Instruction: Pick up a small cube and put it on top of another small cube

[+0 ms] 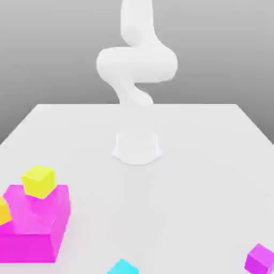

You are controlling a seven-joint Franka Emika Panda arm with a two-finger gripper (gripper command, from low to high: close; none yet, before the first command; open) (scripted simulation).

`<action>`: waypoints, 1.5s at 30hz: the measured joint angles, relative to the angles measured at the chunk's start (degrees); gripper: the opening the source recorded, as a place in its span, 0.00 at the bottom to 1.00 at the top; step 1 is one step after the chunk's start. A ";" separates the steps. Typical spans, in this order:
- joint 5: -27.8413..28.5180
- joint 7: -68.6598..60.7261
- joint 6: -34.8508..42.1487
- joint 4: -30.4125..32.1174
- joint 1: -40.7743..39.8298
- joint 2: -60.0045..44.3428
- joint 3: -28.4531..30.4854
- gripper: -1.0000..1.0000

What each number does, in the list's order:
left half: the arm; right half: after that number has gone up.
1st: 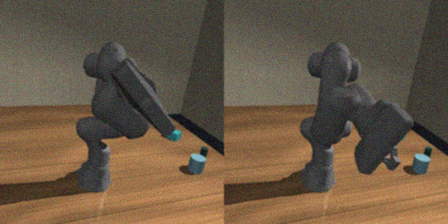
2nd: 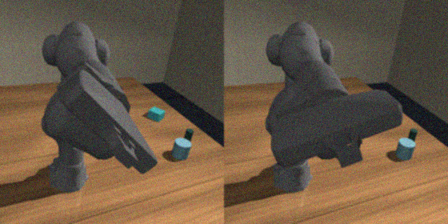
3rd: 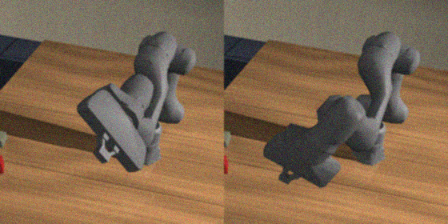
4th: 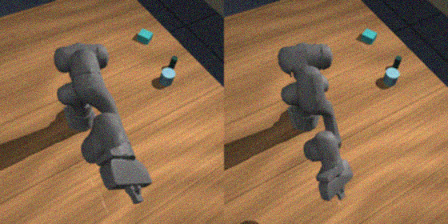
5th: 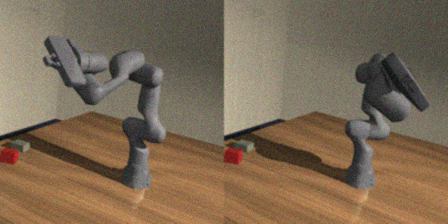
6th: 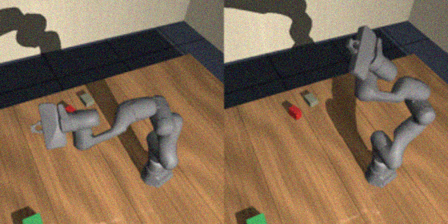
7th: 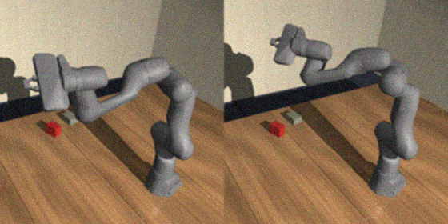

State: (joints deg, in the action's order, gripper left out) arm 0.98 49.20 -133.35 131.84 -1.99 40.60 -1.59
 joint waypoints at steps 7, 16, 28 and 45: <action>3.21 9.88 -4.46 0.16 -5.20 -14.89 -4.21 0.50; 7.83 22.70 -10.01 0.35 -8.69 -33.65 -6.50 0.50; 6.07 34.21 -18.10 0.85 -9.49 -57.71 -6.12 0.50; 5.23 35.28 -20.68 0.53 -9.27 -62.46 -5.82 0.00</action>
State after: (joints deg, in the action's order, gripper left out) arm 6.21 84.48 -154.03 132.37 -11.26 -21.86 -7.41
